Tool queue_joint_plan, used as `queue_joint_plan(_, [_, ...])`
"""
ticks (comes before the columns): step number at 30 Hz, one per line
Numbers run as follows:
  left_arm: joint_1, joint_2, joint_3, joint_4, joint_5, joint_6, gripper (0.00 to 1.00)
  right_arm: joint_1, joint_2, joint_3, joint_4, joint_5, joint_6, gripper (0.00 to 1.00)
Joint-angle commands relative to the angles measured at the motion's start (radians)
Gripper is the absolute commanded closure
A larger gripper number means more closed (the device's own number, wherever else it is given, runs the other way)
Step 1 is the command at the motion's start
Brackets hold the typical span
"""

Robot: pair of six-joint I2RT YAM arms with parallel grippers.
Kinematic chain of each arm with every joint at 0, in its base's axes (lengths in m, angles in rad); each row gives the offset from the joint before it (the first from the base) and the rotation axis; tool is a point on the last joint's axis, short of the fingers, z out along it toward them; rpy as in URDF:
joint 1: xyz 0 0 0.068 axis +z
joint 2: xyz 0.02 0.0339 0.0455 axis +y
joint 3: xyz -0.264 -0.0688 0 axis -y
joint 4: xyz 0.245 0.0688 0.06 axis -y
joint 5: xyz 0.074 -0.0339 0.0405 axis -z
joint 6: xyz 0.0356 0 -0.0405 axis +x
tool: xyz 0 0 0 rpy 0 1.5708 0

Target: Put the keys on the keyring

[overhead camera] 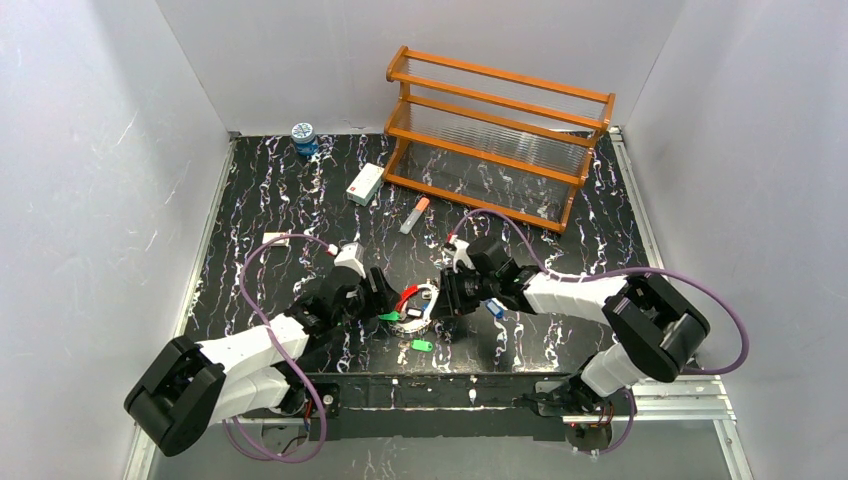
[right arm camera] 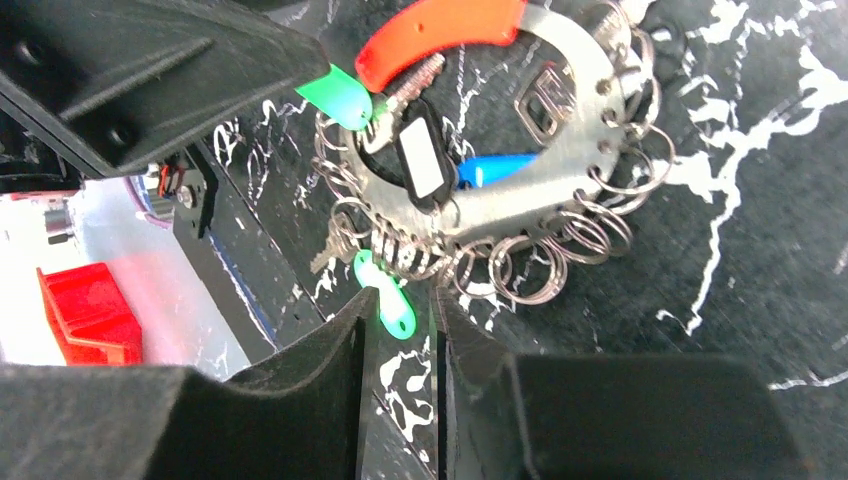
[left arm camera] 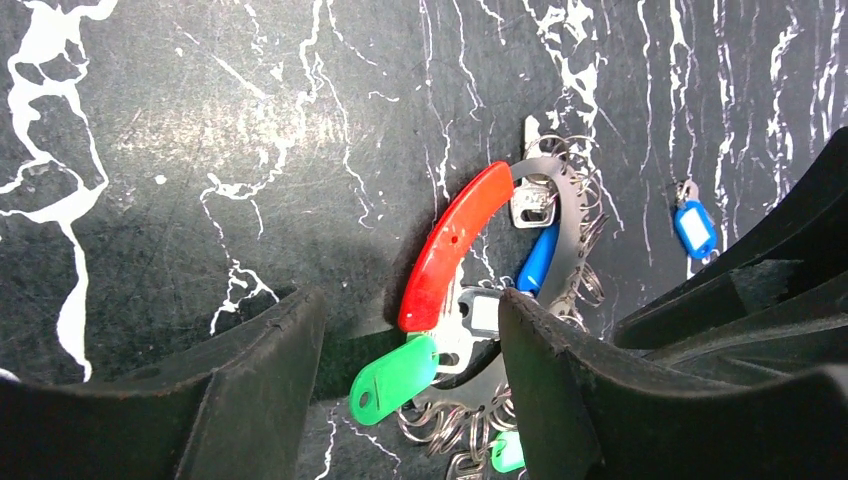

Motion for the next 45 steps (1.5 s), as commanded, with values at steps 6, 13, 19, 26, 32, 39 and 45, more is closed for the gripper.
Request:
queue_joint_plan(6, [0.005, -0.003, -0.03, 0.075, 0.021, -0.044, 0.39, 0.066, 0.062, 0.117, -0.055, 0.115, -0.002, 0.65])
queue_joint_plan(13, [0.004, -0.002, -0.037, 0.087, 0.024, -0.043, 0.4, 0.07, 0.093, 0.131, -0.117, 0.161, 0.005, 0.66])
queue_joint_plan(19, [0.004, 0.002, -0.042, 0.09, 0.021, -0.044, 0.4, 0.072, 0.063, 0.119, -0.147, 0.205, -0.002, 0.66])
queue_joint_plan(26, [0.005, 0.0, -0.045, 0.09, 0.028, -0.044, 0.41, 0.071, 0.042, 0.115, -0.167, 0.193, -0.037, 0.64])
queue_joint_plan(32, [0.004, -0.012, -0.057, 0.096, 0.032, -0.049, 0.44, 0.072, -0.011, 0.107, -0.192, 0.218, -0.044, 0.61])
queue_joint_plan(39, [0.005, -0.006, -0.067, 0.116, 0.038, -0.058, 0.45, 0.071, -0.045, 0.089, -0.187, 0.226, -0.032, 0.61])
queue_joint_plan(45, [0.005, 0.004, -0.066, 0.129, 0.045, -0.058, 0.46, 0.07, -0.009, 0.09, -0.164, 0.189, -0.016, 0.67])
